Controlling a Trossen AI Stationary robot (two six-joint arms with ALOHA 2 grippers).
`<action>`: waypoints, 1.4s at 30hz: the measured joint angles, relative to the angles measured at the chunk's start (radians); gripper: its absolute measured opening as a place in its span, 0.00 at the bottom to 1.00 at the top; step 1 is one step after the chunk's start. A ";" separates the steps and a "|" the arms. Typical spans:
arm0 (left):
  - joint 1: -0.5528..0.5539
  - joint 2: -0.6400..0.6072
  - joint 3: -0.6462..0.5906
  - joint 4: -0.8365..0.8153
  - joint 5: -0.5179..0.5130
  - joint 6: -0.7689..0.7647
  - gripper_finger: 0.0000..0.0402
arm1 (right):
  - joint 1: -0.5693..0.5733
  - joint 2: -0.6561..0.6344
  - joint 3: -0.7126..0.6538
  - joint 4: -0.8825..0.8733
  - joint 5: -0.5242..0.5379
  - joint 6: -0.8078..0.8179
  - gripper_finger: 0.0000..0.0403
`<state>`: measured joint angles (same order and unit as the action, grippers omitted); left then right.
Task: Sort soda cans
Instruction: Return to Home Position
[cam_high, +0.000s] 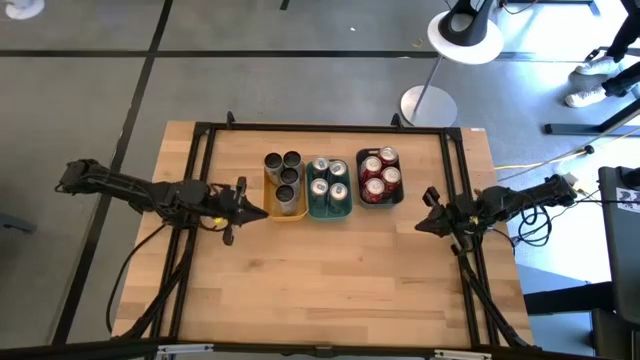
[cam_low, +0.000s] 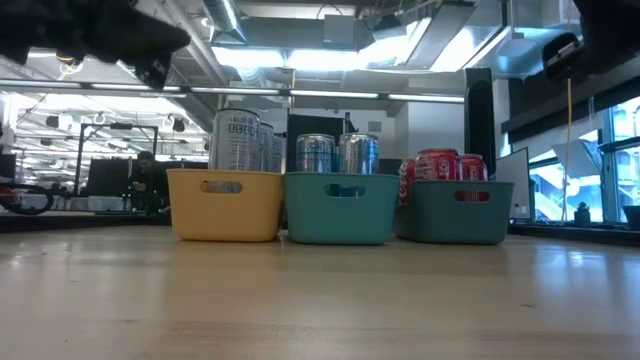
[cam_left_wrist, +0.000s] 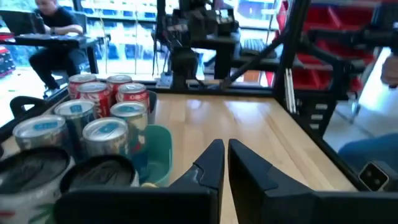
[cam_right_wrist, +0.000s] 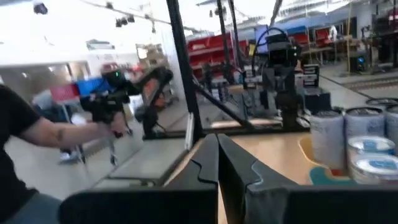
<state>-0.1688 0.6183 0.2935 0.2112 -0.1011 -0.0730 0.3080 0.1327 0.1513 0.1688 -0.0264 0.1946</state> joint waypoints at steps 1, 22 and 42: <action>0.006 -0.016 -0.031 0.034 0.001 -0.007 0.04 | 0.000 0.000 0.000 -0.015 -0.003 -0.017 0.00; 0.059 -0.127 -0.283 0.181 0.042 -0.204 0.04 | -0.001 -0.019 -0.139 -0.006 0.156 -0.005 0.00; 0.120 -0.614 -0.284 -0.187 0.024 -0.046 0.04 | -0.001 -0.130 -0.138 -0.142 -0.007 -0.005 0.00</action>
<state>-0.0490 0.0045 0.0090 0.0245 -0.0768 -0.1187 0.3073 0.0027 0.0132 0.0266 -0.0336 0.1892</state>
